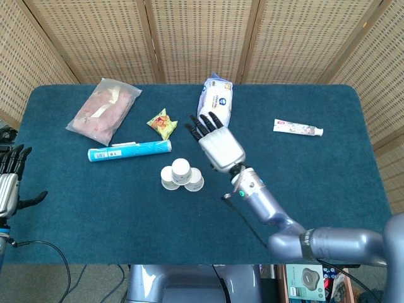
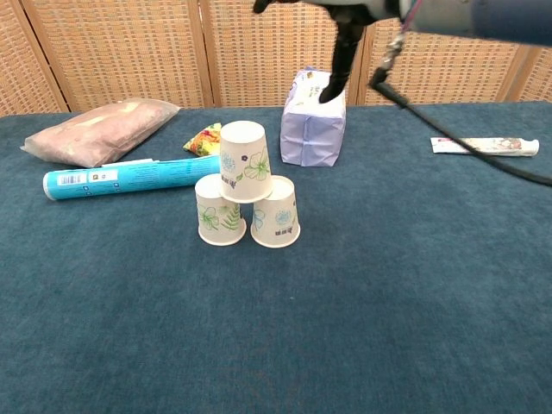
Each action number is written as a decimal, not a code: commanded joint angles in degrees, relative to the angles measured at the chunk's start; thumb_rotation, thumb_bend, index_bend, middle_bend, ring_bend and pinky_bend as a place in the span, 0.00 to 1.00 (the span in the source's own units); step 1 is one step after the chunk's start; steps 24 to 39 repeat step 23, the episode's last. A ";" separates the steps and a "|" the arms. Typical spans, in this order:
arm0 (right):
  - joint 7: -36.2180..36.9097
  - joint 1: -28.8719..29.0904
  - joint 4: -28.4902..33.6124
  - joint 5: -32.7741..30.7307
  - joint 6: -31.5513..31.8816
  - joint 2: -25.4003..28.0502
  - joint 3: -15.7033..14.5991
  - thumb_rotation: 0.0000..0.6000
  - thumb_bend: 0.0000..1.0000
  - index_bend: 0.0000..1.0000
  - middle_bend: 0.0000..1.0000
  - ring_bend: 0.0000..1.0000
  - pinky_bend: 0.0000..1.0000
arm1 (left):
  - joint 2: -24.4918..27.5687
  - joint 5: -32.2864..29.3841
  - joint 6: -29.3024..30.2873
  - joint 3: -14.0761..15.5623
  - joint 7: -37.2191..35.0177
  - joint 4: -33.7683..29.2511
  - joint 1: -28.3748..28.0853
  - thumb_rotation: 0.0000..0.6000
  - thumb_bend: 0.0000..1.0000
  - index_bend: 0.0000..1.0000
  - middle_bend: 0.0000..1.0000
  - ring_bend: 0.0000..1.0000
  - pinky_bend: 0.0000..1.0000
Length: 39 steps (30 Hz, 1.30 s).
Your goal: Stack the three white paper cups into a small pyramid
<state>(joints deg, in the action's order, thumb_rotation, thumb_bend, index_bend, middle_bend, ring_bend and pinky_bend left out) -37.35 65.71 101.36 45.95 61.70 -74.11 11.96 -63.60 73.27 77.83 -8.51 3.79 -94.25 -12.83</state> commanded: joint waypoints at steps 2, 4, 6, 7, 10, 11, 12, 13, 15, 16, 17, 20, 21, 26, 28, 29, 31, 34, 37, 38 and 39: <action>10.94 -10.23 -0.61 13.53 5.36 7.04 -5.39 1.00 0.13 0.06 0.02 0.01 0.01 | -0.15 0.70 0.46 0.32 0.38 -0.39 0.16 1.00 0.21 0.00 0.00 0.00 0.00; 15.09 -13.54 -2.25 17.17 7.57 8.01 -6.94 1.00 0.11 0.06 0.01 0.00 0.00 | -0.33 1.06 0.73 0.51 0.66 -0.50 0.26 1.00 0.21 0.00 0.00 0.00 0.00; 19.91 -18.70 -4.43 19.89 10.98 8.90 -9.55 1.00 0.06 0.04 0.00 0.00 0.00 | -0.79 1.63 1.14 0.82 1.04 -0.56 0.40 1.00 0.21 0.00 0.00 0.00 0.00; 21.14 -20.02 -5.03 20.76 11.87 8.96 -10.21 1.00 0.03 0.02 0.00 0.00 0.00 | -0.99 1.87 1.36 0.89 1.06 -0.48 0.46 1.00 0.21 0.00 0.00 0.00 0.00; 23.41 -26.86 -6.96 23.44 15.74 9.37 -14.31 1.00 0.00 0.00 0.00 0.00 0.00 | -2.33 3.56 3.03 1.37 0.84 0.44 0.98 1.00 0.21 0.00 0.00 0.00 0.00; 23.23 -29.19 -7.07 24.55 17.84 9.20 -15.66 1.00 0.00 0.00 0.00 0.00 0.00 | -2.80 3.99 3.57 1.58 0.78 0.83 1.24 1.00 0.21 0.00 0.00 0.00 0.00; 23.57 -30.95 -7.29 25.45 19.32 8.86 -16.43 1.00 0.00 0.00 0.00 0.00 0.00 | -3.19 4.24 3.85 1.75 0.71 1.18 1.42 1.00 0.21 0.00 0.00 0.00 0.00; 24.64 -33.11 -7.80 26.44 21.01 8.29 -17.13 1.00 0.00 0.00 0.00 0.00 0.00 | -3.57 4.52 4.05 1.96 0.57 1.56 1.59 1.00 0.21 0.00 0.00 0.00 0.00; 26.92 -36.16 -8.95 28.04 23.39 7.24 -17.95 1.00 0.00 0.00 0.00 0.00 0.00 | -4.00 4.96 4.37 2.26 0.45 2.16 1.84 1.00 0.21 0.00 0.00 0.00 0.00; 27.95 -37.48 -9.59 28.73 24.36 6.70 -18.21 1.00 0.00 0.00 0.00 0.00 0.00 | -4.18 5.18 4.55 2.37 0.39 2.45 1.96 1.00 0.21 0.00 0.00 0.00 0.00; 29.21 -39.17 -10.47 29.70 25.64 5.93 -18.54 1.00 0.00 0.00 0.00 0.00 0.00 | -4.41 5.49 4.84 2.48 0.29 2.80 2.10 1.00 0.21 0.00 0.00 0.00 0.00; 31.18 -42.79 -12.36 31.99 28.38 4.06 -19.13 1.00 0.00 0.00 0.00 0.00 0.00 | -4.87 6.38 5.70 2.72 -0.02 3.75 2.49 1.00 0.21 0.00 0.00 0.00 0.00; 31.44 -43.81 -12.86 32.72 29.04 3.50 -19.16 1.00 0.00 0.00 0.00 0.00 0.00 | -5.02 6.64 5.96 2.84 -0.06 4.01 2.65 1.00 0.21 0.00 0.00 0.00 0.00; 31.63 -44.81 -13.50 33.47 29.62 2.90 -18.99 1.00 0.00 0.00 0.00 0.00 0.00 | -5.11 6.94 6.13 2.98 -0.14 4.19 2.79 1.00 0.21 0.00 0.00 0.00 0.00; 31.63 -44.81 -13.50 33.47 29.62 2.90 -18.99 1.00 0.00 0.00 0.00 0.00 0.00 | -5.11 6.94 6.13 2.98 -0.14 4.19 2.79 1.00 0.21 0.00 0.00 0.00 0.00; 31.63 -44.81 -13.50 33.47 29.62 2.90 -18.99 1.00 0.00 0.00 0.00 0.00 0.00 | -5.11 6.94 6.13 2.98 -0.14 4.19 2.79 1.00 0.21 0.00 0.00 0.00 0.00; 31.63 -44.81 -13.50 33.47 29.62 2.90 -18.99 1.00 0.00 0.00 0.00 0.00 0.00 | -5.11 6.94 6.13 2.98 -0.14 4.19 2.79 1.00 0.21 0.00 0.00 0.00 0.00; 31.63 -44.81 -13.50 33.47 29.62 2.90 -18.99 1.00 0.00 0.00 0.00 0.00 0.00 | -5.11 6.94 6.13 2.98 -0.14 4.19 2.79 1.00 0.21 0.00 0.00 0.00 0.00; 31.63 -44.81 -13.50 33.47 29.62 2.90 -18.99 1.00 0.00 0.00 0.00 0.00 0.00 | -5.11 6.94 6.13 2.98 -0.14 4.19 2.79 1.00 0.21 0.00 0.00 0.00 0.00; 31.63 -44.81 -13.50 33.47 29.62 2.90 -18.99 1.00 0.00 0.00 0.00 0.00 0.00 | -5.11 6.94 6.13 2.98 -0.14 4.19 2.79 1.00 0.21 0.00 0.00 0.00 0.00; 31.63 -44.81 -13.50 33.47 29.62 2.90 -18.99 1.00 0.00 0.00 0.00 0.00 0.00 | -5.11 6.94 6.13 2.98 -0.14 4.19 2.79 1.00 0.21 0.00 0.00 0.00 0.00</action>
